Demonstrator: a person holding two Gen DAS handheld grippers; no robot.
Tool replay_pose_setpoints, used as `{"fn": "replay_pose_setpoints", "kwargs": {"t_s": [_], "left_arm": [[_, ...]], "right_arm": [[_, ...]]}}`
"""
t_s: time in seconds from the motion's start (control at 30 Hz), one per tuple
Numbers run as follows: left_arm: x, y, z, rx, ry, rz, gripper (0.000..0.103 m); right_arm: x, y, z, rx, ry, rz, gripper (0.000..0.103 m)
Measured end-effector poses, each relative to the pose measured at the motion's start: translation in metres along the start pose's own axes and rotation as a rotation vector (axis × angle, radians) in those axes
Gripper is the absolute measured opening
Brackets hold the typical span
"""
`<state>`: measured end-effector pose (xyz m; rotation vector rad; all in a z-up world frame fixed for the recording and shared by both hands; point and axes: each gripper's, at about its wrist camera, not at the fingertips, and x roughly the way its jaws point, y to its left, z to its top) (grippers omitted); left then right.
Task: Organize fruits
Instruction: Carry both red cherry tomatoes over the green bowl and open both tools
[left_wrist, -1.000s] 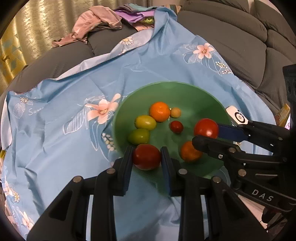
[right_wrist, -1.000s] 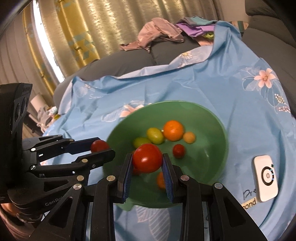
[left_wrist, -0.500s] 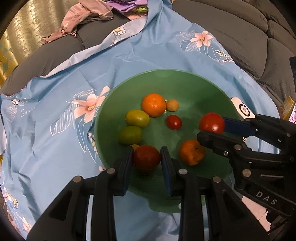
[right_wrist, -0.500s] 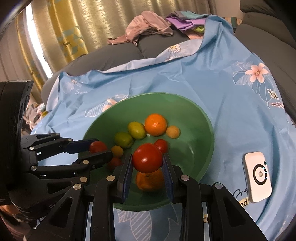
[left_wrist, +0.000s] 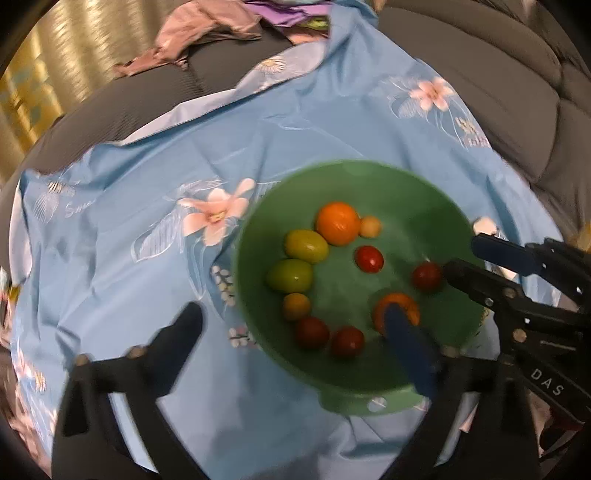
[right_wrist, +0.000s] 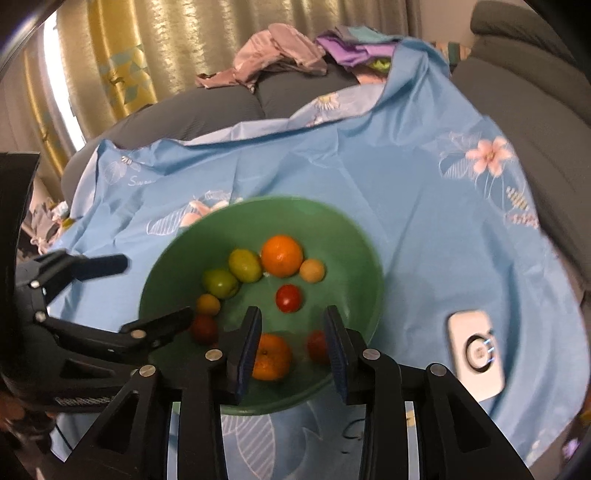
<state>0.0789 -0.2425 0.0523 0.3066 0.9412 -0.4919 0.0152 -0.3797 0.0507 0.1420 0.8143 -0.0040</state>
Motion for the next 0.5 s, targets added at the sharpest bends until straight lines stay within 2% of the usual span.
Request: {"fn": "replay_pose_setpoints", "kwargs": {"t_s": [0.07, 0.23, 0.5], "left_arm": [[-0.016, 0.004, 0.003, -0.03, -0.024, -0.033, 0.102], [-0.043, 0.002, 0.009, -0.043, -0.045, -0.022, 0.102], [-0.06, 0.004, 0.014, -0.043, -0.068, 0.056, 0.102]], "right_arm": [[-0.009, 0.0, 0.006, -0.013, 0.005, -0.003, 0.043], [-0.028, 0.007, 0.016, -0.053, 0.011, 0.035, 0.044], [-0.045, 0.014, 0.022, -0.081, -0.01, 0.027, 0.044]]}}
